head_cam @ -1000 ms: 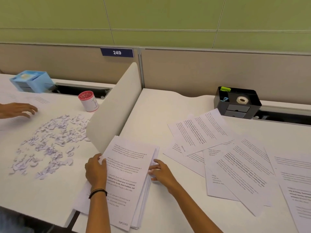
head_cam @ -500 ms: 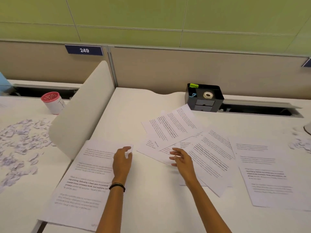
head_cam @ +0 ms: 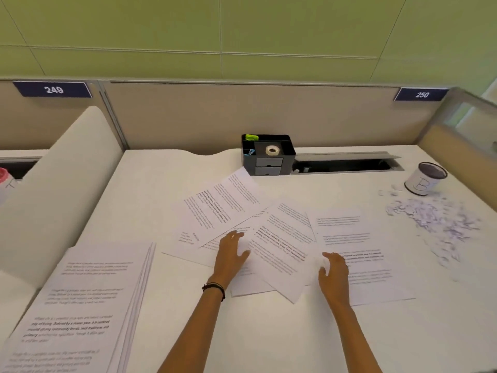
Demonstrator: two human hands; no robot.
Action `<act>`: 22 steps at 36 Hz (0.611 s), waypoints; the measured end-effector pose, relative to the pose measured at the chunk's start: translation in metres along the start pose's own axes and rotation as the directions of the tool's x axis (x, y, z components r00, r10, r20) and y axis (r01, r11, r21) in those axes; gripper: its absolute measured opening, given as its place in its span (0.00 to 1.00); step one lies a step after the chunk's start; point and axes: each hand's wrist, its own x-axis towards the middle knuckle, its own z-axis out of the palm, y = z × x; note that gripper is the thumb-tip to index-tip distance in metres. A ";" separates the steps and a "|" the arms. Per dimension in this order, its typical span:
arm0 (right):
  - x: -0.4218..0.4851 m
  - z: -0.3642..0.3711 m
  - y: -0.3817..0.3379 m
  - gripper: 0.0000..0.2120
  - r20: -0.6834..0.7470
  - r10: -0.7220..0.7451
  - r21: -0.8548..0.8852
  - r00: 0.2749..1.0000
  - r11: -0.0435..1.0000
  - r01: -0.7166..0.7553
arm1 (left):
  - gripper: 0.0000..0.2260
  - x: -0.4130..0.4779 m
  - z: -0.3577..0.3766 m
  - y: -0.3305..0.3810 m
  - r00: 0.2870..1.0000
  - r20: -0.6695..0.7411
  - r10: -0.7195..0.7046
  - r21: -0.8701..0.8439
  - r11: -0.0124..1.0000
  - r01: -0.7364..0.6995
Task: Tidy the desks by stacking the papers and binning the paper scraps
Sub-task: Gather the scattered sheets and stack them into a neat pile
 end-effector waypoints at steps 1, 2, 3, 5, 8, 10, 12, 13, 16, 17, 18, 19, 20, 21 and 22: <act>0.001 -0.004 0.010 0.20 0.014 0.029 -0.073 0.999 0.997 -0.028 | 0.24 0.003 0.004 0.004 1.000 0.013 -0.012 0.026 1.000 0.011; 0.002 -0.008 0.019 0.22 0.029 0.047 -0.133 0.998 0.990 -0.043 | 0.25 0.007 0.008 0.007 0.999 0.027 -0.026 0.051 0.998 0.024; 0.002 -0.011 0.027 0.24 0.050 0.059 -0.173 0.997 0.984 -0.050 | 0.27 0.010 0.011 0.010 0.998 0.041 -0.042 0.081 0.996 0.039; 0.001 -0.016 0.036 0.27 0.085 0.071 -0.224 0.994 0.973 -0.050 | 0.30 0.017 0.018 0.014 0.995 0.060 -0.084 0.172 0.982 0.072; 0.001 -0.023 0.036 0.31 0.117 0.077 -0.329 0.990 0.944 -0.035 | 0.28 0.024 0.025 0.018 0.992 0.008 -0.125 0.381 0.918 0.112; 0.003 -0.026 0.031 0.31 0.150 0.090 -0.437 0.985 0.899 -0.016 | 0.25 0.026 0.028 0.020 0.991 -0.038 -0.128 0.461 0.878 0.131; 0.005 -0.028 0.022 0.29 0.165 0.093 -0.522 0.982 0.853 0.007 | 0.25 0.029 0.031 0.021 0.989 -0.058 -0.133 0.508 0.849 0.144; 0.006 -0.028 0.018 0.29 0.167 0.091 -0.531 0.982 0.847 0.012 | 0.26 0.030 0.032 0.022 0.988 -0.062 -0.140 0.521 0.840 0.151; 0.013 -0.020 0.018 0.36 0.185 0.063 -0.629 0.981 0.774 0.069 | 0.31 0.036 0.031 0.022 0.984 -0.064 -0.164 0.529 0.831 0.172; 0.017 -0.013 0.023 0.40 0.178 0.081 -0.676 0.981 0.734 0.062 | 0.32 0.038 0.029 0.023 0.983 -0.058 -0.172 0.537 0.825 0.176; 0.017 -0.006 0.029 0.40 0.176 0.060 -0.685 0.982 0.725 0.078 | 0.33 0.040 0.027 0.023 0.982 -0.051 -0.182 0.548 0.817 0.180; 0.016 -0.003 0.029 0.39 0.206 0.080 -0.713 0.975 0.695 0.094 | 0.33 0.041 0.026 0.024 0.980 -0.044 -0.192 0.560 0.808 0.183; 0.013 -0.004 0.024 0.37 0.272 0.191 -0.772 0.943 0.628 0.095 | 0.34 0.043 0.025 0.025 0.979 -0.036 -0.202 0.573 0.798 0.186; 0.009 -0.002 0.018 0.34 0.268 0.210 -0.755 0.940 0.651 0.069 | 0.34 0.045 0.025 0.026 0.977 -0.027 -0.212 0.583 0.790 0.188; 0.005 0.003 0.019 0.30 0.212 0.200 -0.709 0.957 0.705 0.009 | 0.35 0.046 0.025 0.027 0.975 -0.019 -0.221 0.592 0.783 0.189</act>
